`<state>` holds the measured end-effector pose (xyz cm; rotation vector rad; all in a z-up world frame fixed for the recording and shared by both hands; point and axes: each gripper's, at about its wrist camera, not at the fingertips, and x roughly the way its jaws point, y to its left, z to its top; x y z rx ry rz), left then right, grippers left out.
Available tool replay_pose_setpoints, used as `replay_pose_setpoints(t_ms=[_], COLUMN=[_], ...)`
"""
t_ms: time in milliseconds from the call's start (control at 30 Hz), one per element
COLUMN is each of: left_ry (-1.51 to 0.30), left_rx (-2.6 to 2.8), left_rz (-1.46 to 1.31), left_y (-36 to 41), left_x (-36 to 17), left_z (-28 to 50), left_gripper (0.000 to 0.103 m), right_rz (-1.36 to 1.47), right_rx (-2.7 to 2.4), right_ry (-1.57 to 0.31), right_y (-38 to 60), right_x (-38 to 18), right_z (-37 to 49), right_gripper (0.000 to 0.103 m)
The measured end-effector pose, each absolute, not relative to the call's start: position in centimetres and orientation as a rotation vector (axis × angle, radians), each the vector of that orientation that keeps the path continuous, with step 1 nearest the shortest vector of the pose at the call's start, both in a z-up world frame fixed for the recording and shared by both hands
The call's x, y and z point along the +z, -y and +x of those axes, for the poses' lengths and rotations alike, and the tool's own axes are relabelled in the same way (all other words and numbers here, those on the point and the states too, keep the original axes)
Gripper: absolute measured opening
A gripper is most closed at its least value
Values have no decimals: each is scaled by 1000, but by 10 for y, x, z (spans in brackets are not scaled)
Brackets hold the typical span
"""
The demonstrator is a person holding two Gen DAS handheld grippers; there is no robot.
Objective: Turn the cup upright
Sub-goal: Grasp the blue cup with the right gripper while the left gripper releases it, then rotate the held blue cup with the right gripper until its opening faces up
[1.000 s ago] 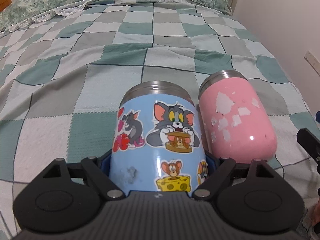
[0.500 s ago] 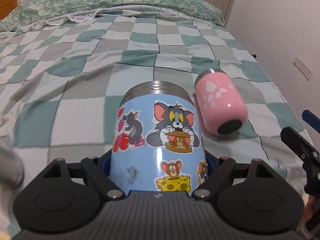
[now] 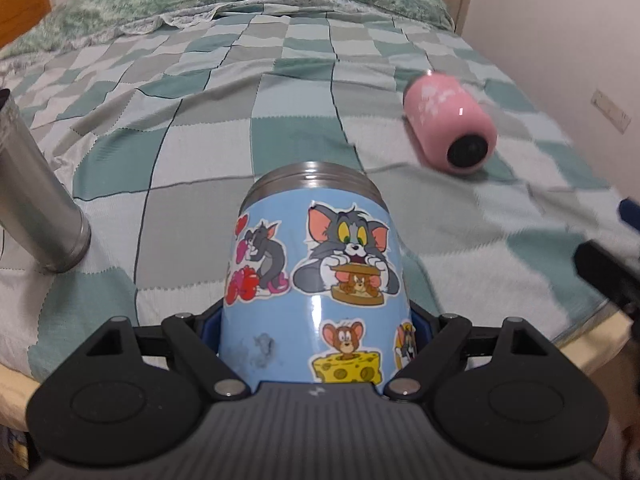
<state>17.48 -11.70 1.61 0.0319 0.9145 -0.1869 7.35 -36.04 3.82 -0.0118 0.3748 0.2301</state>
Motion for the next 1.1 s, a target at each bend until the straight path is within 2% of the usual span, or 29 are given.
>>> replay_pose_setpoints(t_ms=[200, 267, 300, 500, 733, 1100], left_ry=[-901, -895, -882, -762, -698, -683], left_rx=[-185, -199, -210, -238, -205, -150], left_rz=[40, 14, -1, -5, 39, 75], left_y=[120, 115, 111, 84, 26, -64], left_x=[10, 13, 16, 51, 69, 47], left_z=[172, 170, 169, 148, 127, 121], left_gripper=[86, 91, 103, 103, 103, 103], right_rz=[-21, -20, -20, -15, -11, 9], right_rx=[209, 207, 207, 209, 271, 319], right_ry=[-408, -403, -400, -394, -443, -622], right_y=[362, 363, 363, 357, 314, 230], right_x=[34, 37, 38, 50, 59, 57], right_z=[66, 63, 61, 63, 78, 117], right_gripper=[103, 103, 103, 103, 103, 103])
